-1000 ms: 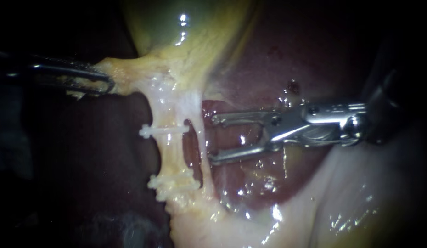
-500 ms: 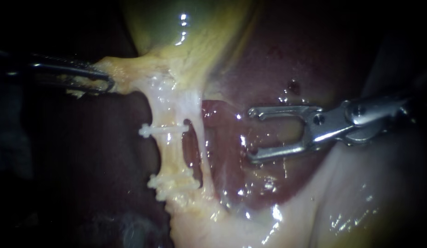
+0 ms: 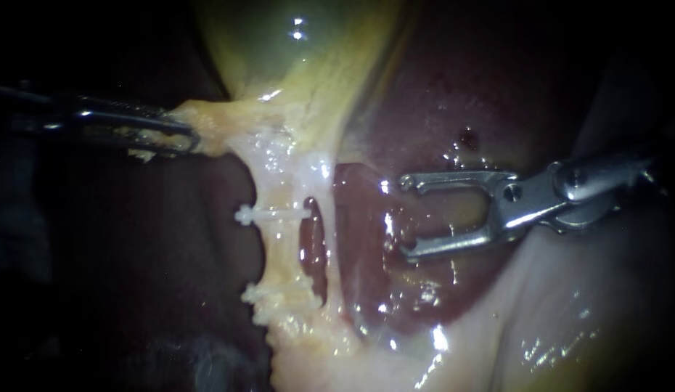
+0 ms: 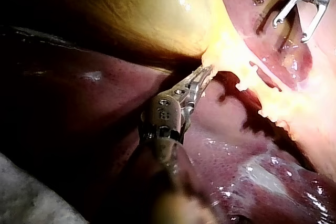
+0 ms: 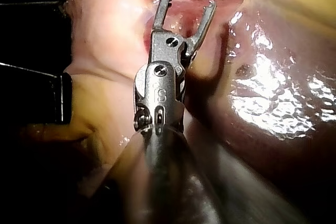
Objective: Going back third clip left tube
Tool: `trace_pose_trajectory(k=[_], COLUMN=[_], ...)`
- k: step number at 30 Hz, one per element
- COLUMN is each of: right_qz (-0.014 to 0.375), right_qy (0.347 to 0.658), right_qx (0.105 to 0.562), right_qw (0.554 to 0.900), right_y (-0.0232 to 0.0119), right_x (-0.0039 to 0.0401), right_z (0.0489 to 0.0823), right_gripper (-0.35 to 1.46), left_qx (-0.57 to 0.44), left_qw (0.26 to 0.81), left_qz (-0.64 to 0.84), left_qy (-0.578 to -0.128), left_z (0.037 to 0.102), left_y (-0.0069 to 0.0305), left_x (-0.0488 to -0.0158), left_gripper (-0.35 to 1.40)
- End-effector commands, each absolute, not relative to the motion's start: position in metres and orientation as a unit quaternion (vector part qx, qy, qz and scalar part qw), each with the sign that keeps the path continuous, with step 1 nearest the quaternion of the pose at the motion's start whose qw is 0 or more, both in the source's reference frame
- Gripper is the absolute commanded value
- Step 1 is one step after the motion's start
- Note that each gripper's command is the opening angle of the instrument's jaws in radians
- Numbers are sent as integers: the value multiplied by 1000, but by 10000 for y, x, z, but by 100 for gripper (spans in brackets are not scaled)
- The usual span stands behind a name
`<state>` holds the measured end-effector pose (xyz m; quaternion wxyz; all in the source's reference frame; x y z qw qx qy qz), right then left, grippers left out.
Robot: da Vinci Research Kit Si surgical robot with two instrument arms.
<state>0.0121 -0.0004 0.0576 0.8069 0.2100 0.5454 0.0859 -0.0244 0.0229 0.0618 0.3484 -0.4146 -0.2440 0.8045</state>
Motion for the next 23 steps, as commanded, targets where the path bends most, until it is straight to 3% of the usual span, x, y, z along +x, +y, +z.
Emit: trace_pose_trajectory(k=[1, 9, 23], right_qz=[86, 86, 85], right_qy=[546, 546, 546], right_qx=[210, 210, 211], right_qw=[807, 807, 806], right_y=[-4, -5, -5], right_x=[121, 121, 121], right_z=[576, 574, 575], right_gripper=[50, 50, 50], left_qx=[-414, -415, -416], left_qw=[346, 338, 335], left_qz=[804, 806, 806], left_qy=[-248, -254, -256], left_z=[623, 636, 635], left_y=[228, 220, 219], left_x=[-248, -264, -264], left_gripper=[-35, -35, -35])
